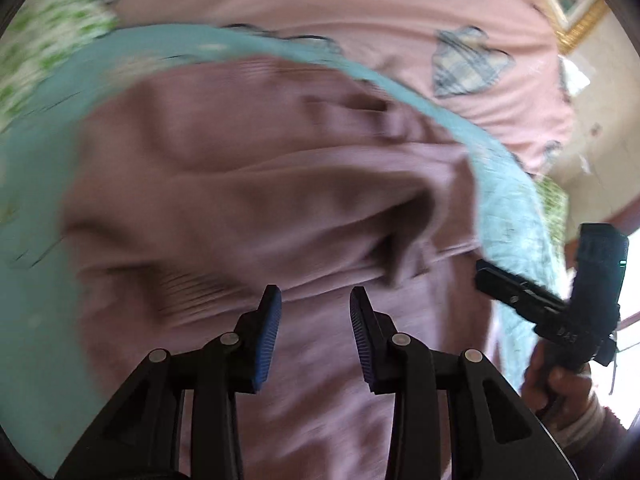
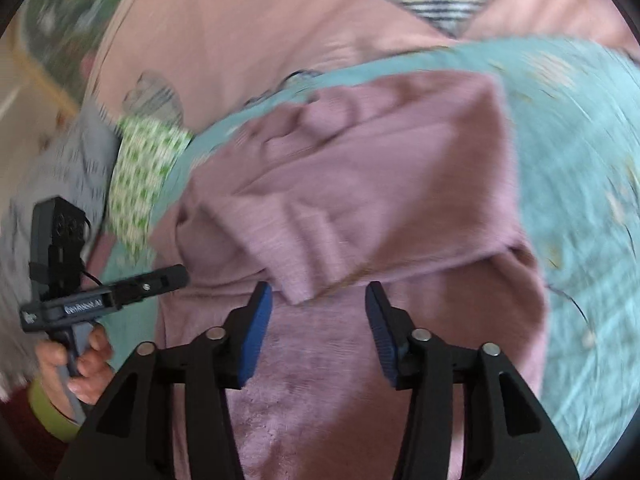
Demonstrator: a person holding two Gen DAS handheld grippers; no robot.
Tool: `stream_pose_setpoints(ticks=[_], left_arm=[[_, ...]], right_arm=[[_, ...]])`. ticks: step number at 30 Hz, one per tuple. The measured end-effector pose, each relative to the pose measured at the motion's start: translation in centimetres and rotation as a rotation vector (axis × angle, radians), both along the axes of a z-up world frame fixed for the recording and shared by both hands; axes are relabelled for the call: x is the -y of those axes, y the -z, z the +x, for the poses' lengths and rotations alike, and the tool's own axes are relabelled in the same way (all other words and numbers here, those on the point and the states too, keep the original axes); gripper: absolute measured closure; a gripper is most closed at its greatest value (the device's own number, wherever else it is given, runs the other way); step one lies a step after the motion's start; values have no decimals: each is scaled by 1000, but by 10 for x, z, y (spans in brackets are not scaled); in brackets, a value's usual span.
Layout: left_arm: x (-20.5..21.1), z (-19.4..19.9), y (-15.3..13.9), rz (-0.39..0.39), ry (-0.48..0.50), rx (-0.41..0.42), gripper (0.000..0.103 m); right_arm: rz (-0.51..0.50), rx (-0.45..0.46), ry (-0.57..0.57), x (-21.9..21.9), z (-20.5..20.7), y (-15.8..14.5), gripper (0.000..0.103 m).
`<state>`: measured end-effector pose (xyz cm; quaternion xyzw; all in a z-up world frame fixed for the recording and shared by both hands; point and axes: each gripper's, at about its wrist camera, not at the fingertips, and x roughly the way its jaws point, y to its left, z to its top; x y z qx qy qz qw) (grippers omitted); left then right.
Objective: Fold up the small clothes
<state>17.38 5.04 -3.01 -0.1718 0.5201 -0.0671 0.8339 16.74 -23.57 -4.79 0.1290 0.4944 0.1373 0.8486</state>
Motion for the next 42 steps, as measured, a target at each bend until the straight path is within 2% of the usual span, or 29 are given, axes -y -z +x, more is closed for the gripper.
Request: stream_pose_setpoints(ticks=[4,6,9,11,12,13,15,16,18,21,24,27,30,31,34,36,39,42], left_arm=[[-48,-17,14,82,-139,-33,66],[-61,-16,20,125,-173,-37,65],[-73,-11,31,223,-203,-48,59],[-79,-4,41,281,-238,-81,59],[-82,-1,45,293,-254,-88,59],[-86,0,48,298,-269,-91,59],[-92,5,52,298,-294,-94,58],[-93,6,53,297,-301,-94,57],[-96,8,55,300,-310,-93,57],[-99,9,55,307,-312,-89,57],[-100,12,55,300,-301,-87,56],[-93,19,54,303,-284,-87,56],[-85,21,55,325,-287,-93,56],[-86,22,55,320,-292,-94,56],[-91,22,57,302,-310,-98,56],[-94,21,57,290,-319,-98,54],[-96,19,58,287,-321,-98,54],[-94,18,60,301,-313,-102,54]], right_arm=[[-157,41,-129,-45,8,11,46],[-239,53,-171,-61,14,19,46],[-307,55,-220,-80,25,33,46],[-366,43,-233,-84,33,45,46],[-379,25,-241,-85,36,49,54],[-380,1,-247,-84,40,51,75],[-331,-47,-245,-77,47,48,92],[-277,-66,-236,-70,50,42,93],[-105,-95,-211,-50,56,24,94],[153,-123,-122,-8,66,-1,94],[311,-129,33,45,77,-13,95],[348,-138,245,99,85,-5,93],[364,-197,454,137,84,18,84],[355,-197,486,143,82,20,81],[323,-124,483,146,69,15,75],[272,-90,417,135,63,9,71],[107,-65,251,103,57,5,64],[30,-85,175,90,54,14,61]])
